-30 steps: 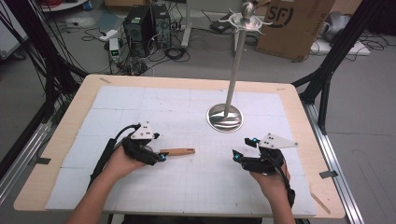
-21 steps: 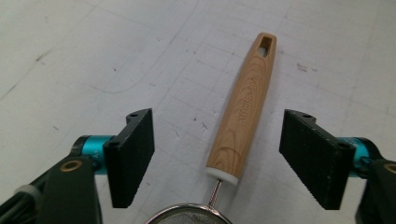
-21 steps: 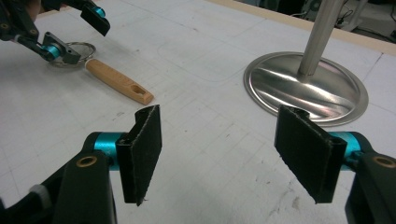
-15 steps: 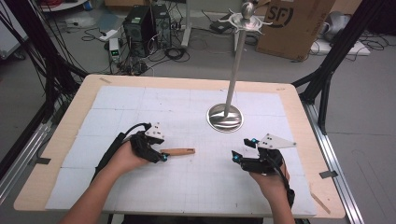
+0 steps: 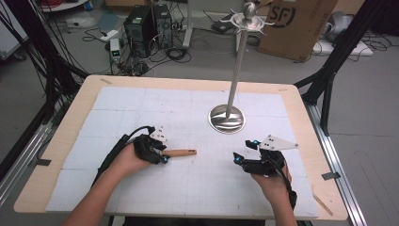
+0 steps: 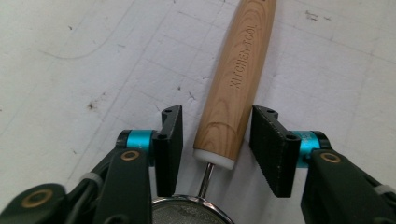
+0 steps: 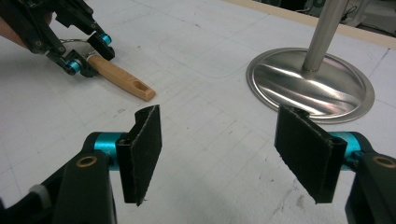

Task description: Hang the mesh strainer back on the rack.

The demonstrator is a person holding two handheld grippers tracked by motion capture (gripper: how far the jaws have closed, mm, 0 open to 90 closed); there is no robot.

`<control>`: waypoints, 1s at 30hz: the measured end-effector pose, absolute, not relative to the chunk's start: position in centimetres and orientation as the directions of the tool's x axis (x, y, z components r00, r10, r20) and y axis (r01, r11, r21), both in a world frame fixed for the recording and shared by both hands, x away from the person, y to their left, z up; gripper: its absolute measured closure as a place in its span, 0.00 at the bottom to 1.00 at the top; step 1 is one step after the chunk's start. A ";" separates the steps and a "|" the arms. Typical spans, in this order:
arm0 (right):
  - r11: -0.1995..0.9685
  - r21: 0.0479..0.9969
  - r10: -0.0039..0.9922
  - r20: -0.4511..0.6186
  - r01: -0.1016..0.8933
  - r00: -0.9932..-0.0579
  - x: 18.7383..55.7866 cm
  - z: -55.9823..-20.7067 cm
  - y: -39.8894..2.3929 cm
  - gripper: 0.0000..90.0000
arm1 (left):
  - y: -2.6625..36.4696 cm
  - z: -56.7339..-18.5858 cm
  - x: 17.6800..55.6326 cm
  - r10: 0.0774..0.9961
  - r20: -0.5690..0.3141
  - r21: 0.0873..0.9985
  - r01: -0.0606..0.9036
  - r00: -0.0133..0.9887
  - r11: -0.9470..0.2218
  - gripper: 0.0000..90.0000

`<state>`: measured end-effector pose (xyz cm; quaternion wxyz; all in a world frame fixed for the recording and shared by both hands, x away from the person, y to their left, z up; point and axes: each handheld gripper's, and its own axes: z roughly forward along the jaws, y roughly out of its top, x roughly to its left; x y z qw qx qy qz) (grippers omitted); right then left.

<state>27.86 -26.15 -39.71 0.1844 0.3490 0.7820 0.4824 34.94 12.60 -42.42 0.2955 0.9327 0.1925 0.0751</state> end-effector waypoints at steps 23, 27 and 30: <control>0.287 0.883 0.724 0.054 0.372 -0.688 27.8 -39.7 -26.2 0.35 | 12.0 -41.9 35.5 0.449 0.032 0.507 0.373 0.893 -0.777 0.73; 0.286 0.883 0.723 0.056 0.373 -0.688 27.8 -39.6 -26.2 0.35 | 12.0 -41.8 36.1 0.454 0.004 0.489 0.394 0.891 -0.778 0.75; 0.284 0.885 0.723 0.055 0.369 -0.689 27.8 -39.6 -26.3 0.35 | 12.0 -41.7 36.2 0.468 0.003 0.485 0.408 0.884 -0.773 0.76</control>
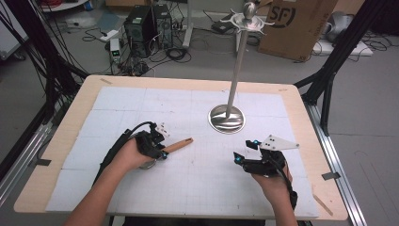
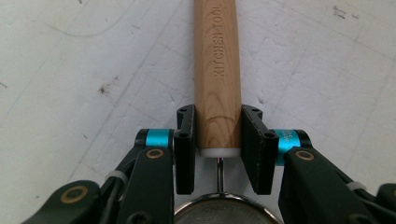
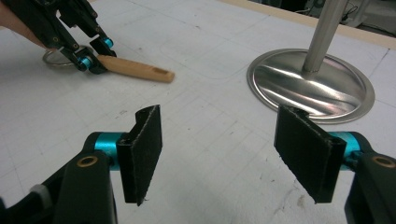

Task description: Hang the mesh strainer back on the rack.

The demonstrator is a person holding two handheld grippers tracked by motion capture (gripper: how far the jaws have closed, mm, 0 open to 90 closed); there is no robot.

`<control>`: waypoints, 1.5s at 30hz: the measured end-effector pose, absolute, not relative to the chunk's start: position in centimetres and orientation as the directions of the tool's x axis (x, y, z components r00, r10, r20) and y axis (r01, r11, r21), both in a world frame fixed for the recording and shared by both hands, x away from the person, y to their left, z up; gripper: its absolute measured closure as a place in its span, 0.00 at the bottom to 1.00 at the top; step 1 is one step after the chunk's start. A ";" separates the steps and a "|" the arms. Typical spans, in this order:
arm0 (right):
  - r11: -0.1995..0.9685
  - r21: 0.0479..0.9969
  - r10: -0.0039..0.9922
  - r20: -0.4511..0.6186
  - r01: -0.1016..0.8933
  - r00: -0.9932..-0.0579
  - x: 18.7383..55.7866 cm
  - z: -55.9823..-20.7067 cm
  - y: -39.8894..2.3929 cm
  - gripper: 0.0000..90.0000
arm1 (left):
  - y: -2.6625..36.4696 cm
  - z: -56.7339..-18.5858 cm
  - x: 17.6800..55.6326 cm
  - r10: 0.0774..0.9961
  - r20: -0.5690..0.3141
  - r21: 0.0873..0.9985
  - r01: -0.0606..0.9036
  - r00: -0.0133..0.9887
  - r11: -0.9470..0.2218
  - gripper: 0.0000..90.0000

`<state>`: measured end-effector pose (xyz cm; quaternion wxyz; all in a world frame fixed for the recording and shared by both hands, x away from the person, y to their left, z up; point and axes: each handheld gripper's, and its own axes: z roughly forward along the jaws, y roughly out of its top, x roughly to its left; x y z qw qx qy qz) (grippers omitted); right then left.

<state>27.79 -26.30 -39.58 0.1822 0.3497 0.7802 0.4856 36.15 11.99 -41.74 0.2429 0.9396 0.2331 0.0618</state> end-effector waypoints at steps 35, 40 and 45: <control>0.289 0.884 0.719 0.054 0.368 -0.693 27.9 -39.7 -26.1 0.35 | 11.3 -41.2 36.8 0.405 0.003 0.459 0.358 0.914 -0.813 0.77; 0.280 0.886 0.722 0.060 0.370 -0.689 27.7 -39.6 -26.3 0.35 | 11.7 -39.9 36.5 0.409 -0.014 0.551 0.348 0.913 -0.758 0.77; 0.278 0.885 0.723 0.062 0.373 -0.688 27.7 -39.5 -26.4 0.35 | 12.1 -38.2 36.1 0.408 -0.007 0.658 0.311 0.913 -0.685 0.77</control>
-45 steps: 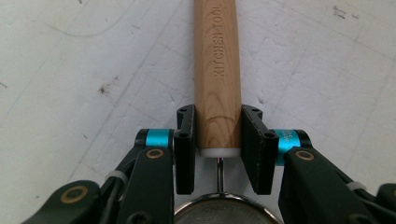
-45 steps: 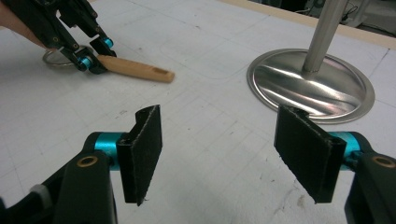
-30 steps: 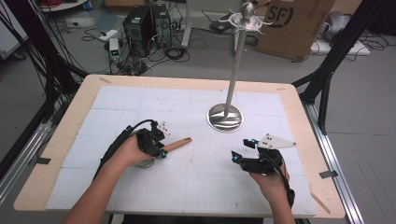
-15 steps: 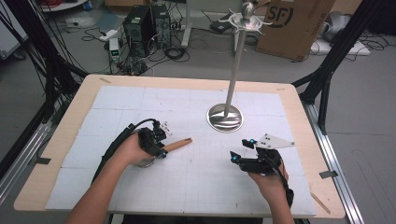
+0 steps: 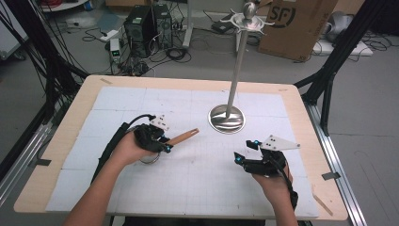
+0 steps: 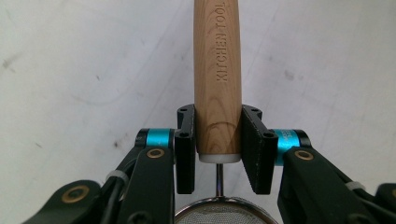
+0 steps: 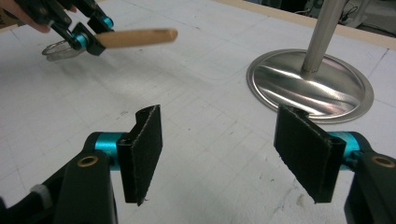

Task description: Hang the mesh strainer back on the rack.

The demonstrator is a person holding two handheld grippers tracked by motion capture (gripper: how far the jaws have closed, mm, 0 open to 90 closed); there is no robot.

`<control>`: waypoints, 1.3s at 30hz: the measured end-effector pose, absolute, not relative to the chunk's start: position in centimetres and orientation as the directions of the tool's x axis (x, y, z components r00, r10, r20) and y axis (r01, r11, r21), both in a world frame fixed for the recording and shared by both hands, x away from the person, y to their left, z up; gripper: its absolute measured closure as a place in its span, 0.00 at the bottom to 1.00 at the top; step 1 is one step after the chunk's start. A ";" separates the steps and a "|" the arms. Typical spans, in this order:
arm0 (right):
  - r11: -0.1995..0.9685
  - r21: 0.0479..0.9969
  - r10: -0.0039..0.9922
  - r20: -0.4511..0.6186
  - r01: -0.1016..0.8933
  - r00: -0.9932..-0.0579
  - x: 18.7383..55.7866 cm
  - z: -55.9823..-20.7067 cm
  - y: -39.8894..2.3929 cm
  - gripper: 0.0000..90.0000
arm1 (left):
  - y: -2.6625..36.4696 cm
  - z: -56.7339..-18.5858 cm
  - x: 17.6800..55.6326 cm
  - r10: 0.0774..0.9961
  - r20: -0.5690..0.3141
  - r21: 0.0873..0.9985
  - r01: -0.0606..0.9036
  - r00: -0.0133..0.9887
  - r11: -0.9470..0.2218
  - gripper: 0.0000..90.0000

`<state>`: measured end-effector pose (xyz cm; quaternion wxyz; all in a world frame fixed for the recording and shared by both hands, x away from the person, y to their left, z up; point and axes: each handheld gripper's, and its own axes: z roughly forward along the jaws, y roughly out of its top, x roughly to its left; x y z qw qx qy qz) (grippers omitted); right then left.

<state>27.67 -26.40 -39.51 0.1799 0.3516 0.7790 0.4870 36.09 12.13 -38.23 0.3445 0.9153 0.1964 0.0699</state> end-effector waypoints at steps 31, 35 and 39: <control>0.278 0.893 0.723 0.048 0.355 -0.689 27.7 -39.4 -26.6 0.35 | 11.4 -27.6 39.1 0.344 -0.028 0.929 0.152 0.938 -0.338 0.77; 0.274 0.892 0.720 0.056 0.358 -0.691 27.7 -39.3 -26.5 0.35 | 11.1 -26.6 39.8 0.350 -0.025 0.936 0.145 0.936 -0.322 0.77; 0.275 0.892 0.719 0.057 0.358 -0.693 27.7 -39.3 -26.6 0.35 | 11.0 -25.8 40.3 0.356 -0.023 0.942 0.140 0.934 -0.307 0.77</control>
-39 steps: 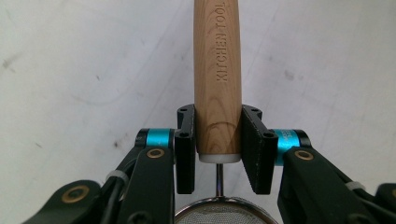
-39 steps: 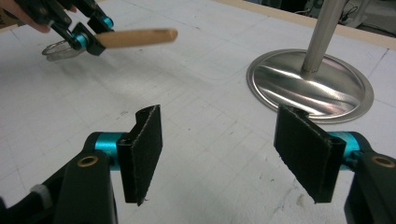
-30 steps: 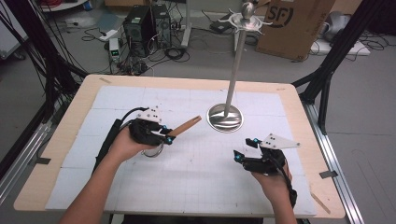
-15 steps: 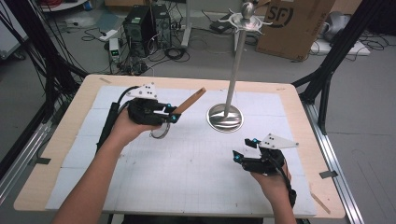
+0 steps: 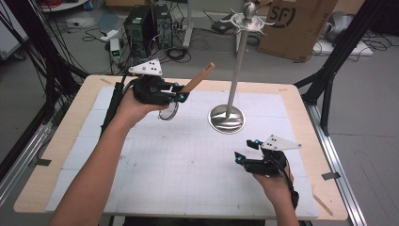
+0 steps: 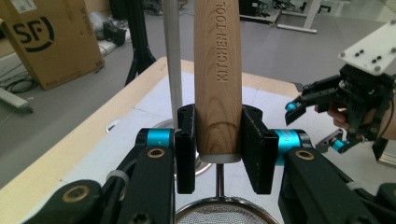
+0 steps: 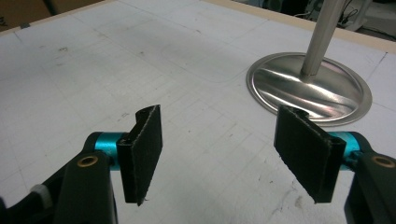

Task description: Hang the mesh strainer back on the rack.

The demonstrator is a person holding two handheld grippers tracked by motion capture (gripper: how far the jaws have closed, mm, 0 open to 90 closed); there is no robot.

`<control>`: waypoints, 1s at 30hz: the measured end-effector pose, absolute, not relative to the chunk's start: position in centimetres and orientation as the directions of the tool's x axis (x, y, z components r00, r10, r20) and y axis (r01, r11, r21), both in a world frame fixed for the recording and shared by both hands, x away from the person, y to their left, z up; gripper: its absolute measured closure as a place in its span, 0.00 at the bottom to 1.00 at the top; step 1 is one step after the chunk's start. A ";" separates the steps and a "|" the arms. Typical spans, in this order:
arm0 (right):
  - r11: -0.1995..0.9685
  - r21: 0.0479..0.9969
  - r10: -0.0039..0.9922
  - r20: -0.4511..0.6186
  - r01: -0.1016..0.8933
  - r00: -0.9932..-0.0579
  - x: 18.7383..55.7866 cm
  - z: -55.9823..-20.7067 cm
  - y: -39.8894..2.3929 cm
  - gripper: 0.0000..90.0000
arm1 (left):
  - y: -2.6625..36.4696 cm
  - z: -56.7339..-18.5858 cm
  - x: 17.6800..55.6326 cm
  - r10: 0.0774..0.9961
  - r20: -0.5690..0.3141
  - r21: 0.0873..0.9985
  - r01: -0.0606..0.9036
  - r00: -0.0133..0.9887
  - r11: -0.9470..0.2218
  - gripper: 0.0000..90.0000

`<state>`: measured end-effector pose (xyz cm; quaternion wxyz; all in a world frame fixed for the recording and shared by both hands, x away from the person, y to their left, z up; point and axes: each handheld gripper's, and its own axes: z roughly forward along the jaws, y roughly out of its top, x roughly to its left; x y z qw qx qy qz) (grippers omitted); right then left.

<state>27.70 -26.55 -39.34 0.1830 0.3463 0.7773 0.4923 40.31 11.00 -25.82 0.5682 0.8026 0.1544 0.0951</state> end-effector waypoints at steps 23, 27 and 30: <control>0.278 0.893 0.716 0.052 0.353 -0.696 27.6 -39.3 -26.4 0.35 | 9.4 -20.9 43.5 0.409 -0.016 0.971 0.112 0.912 -0.211 0.77; 0.275 0.894 0.718 0.054 0.353 -0.694 27.5 -39.2 -26.5 0.35 | 9.3 -20.5 44.3 0.411 -0.029 0.975 0.116 0.911 -0.188 0.77; 0.271 0.894 0.722 0.056 0.356 -0.689 27.3 -39.1 -26.8 0.35 | 9.1 -20.2 44.9 0.412 -0.032 0.977 0.115 0.910 -0.178 0.77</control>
